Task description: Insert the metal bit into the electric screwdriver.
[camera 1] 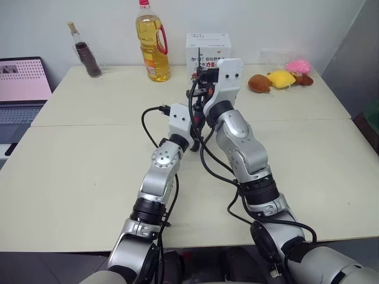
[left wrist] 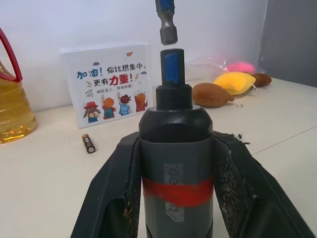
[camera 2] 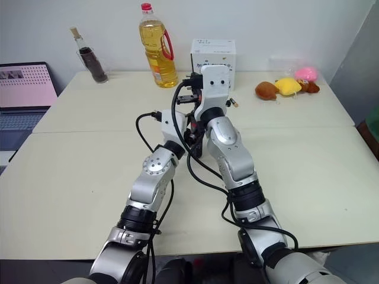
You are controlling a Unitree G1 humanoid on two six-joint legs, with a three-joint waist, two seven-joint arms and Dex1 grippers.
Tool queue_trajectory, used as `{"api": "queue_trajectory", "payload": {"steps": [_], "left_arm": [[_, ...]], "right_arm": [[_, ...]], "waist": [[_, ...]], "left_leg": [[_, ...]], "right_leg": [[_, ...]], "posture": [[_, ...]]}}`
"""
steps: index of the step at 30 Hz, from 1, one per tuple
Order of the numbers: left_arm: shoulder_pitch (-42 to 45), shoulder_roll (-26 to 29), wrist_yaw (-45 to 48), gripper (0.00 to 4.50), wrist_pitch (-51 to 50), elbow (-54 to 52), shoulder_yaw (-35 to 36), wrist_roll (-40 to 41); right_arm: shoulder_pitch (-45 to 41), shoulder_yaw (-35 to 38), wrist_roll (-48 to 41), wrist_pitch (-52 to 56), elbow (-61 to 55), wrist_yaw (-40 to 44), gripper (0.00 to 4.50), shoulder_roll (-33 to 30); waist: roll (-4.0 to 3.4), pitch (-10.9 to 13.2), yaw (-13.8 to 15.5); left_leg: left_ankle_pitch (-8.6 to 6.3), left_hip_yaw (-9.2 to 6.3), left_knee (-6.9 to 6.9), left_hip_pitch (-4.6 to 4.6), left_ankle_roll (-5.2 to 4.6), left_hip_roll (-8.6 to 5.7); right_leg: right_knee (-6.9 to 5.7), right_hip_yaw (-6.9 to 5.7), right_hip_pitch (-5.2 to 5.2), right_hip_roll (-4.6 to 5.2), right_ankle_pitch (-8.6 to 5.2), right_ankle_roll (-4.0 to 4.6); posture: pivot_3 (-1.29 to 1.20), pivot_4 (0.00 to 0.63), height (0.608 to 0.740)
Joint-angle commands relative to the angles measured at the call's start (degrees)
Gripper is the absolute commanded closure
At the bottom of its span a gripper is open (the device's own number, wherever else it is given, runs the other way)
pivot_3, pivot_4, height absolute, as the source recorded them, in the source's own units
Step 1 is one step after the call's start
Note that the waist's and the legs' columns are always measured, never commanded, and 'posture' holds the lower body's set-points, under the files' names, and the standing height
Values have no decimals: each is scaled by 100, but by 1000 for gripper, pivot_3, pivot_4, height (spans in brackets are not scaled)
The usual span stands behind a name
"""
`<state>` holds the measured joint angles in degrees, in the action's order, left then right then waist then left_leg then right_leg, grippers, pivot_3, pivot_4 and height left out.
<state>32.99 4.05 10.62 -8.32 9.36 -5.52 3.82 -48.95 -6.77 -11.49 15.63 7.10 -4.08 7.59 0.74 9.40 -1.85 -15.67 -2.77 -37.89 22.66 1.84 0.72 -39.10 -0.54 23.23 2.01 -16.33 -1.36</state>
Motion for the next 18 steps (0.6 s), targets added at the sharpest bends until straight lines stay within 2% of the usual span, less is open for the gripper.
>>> {"api": "queue_trajectory", "payload": {"steps": [1,18], "left_arm": [[-205,76,-68,2828,-240,204,50,-134],[-305,66,-76,2828,-279,77,33,-142]], "right_arm": [[-45,90,-124,1,-175,-65,4450,453],[5,122,-186,85,-234,-206,4450,401]], "waist": [[0,0,0],[0,-3,0]], "left_leg": [[0,0,0,0,0,0],[0,1,0,-3,0,0]], "right_leg": [[0,0,0,0,0,0],[-1,1,-2,0,0,0]], "posture": [[0,150,740],[0,150,740]]}}
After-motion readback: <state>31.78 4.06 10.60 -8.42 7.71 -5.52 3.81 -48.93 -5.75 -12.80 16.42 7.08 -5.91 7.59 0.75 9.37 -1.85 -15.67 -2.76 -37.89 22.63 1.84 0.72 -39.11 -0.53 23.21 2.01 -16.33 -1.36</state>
